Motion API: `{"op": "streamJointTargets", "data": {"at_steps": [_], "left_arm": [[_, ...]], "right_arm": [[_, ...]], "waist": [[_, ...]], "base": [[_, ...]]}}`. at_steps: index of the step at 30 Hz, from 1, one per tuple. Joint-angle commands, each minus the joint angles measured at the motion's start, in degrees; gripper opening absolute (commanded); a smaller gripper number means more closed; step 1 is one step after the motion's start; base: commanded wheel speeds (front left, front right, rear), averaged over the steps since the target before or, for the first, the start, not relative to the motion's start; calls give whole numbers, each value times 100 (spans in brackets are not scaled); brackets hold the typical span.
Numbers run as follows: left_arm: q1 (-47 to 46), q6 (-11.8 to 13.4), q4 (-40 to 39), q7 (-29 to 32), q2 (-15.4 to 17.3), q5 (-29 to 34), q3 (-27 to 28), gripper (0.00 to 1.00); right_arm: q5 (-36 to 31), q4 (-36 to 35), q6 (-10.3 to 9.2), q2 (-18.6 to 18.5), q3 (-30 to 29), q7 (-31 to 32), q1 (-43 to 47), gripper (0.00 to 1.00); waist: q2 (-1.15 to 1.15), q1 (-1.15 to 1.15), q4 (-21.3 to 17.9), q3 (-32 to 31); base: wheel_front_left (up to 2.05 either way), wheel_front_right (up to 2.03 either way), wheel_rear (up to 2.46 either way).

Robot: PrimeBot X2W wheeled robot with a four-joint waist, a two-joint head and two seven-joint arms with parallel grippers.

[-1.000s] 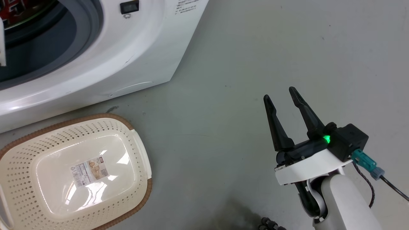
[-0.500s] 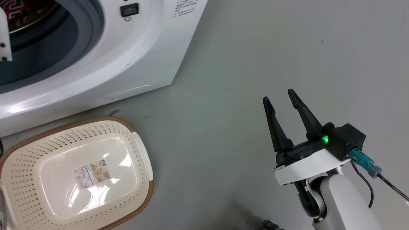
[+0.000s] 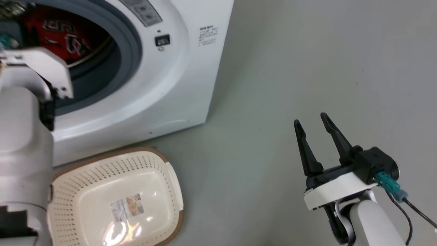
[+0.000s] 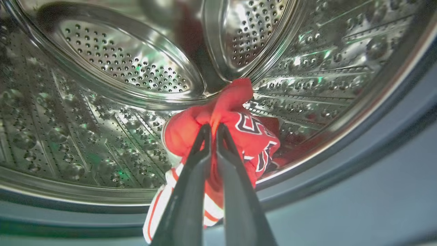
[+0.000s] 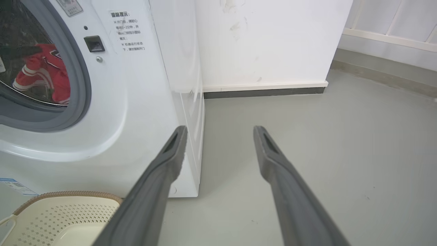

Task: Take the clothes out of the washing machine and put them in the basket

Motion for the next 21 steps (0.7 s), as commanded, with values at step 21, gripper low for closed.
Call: {"op": "streamJointTargets", "data": {"at_steps": [21], "left_arm": [[1947,-261,-1391,-1416,-1037,-825,308,0]], "right_arm": [[-555,-56,-3,4,-612,169,905,100]], "waist": [[0,0,1001,-1607]], "base": [[0,0,0]]}}
